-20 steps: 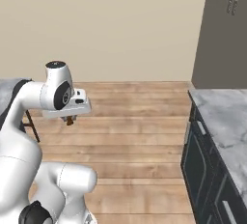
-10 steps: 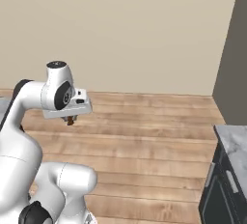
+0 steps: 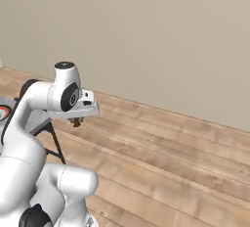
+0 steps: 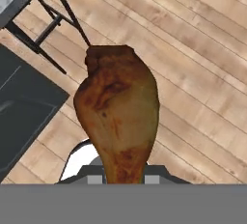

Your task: Take the chicken drumsticks from the pan and place one on each plate on the dining counter.

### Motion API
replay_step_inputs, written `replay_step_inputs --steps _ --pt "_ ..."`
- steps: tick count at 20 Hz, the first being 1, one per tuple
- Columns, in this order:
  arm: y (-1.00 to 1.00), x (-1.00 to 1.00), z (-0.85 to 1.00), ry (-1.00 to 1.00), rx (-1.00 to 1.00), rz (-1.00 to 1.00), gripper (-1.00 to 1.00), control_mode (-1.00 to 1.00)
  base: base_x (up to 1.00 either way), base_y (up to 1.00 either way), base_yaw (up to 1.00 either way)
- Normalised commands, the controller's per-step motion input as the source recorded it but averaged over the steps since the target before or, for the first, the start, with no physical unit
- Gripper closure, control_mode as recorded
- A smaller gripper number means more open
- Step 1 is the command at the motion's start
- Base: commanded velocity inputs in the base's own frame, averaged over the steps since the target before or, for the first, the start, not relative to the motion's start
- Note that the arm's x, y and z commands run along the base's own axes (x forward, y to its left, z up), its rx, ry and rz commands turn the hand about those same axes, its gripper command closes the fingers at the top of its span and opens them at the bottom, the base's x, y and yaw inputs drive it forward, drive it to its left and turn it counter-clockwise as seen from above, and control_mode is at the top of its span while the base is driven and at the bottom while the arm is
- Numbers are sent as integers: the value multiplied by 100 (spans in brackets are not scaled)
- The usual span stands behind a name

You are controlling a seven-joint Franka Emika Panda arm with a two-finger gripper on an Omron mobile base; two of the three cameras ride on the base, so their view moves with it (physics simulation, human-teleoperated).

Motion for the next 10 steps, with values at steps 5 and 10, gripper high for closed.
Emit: replay_step_inputs --steps 5,10 --pt "0 0 0 0 0 0 100 100 52 -13 96" --pt "0 0 0 0 0 0 100 100 43 -11 99"
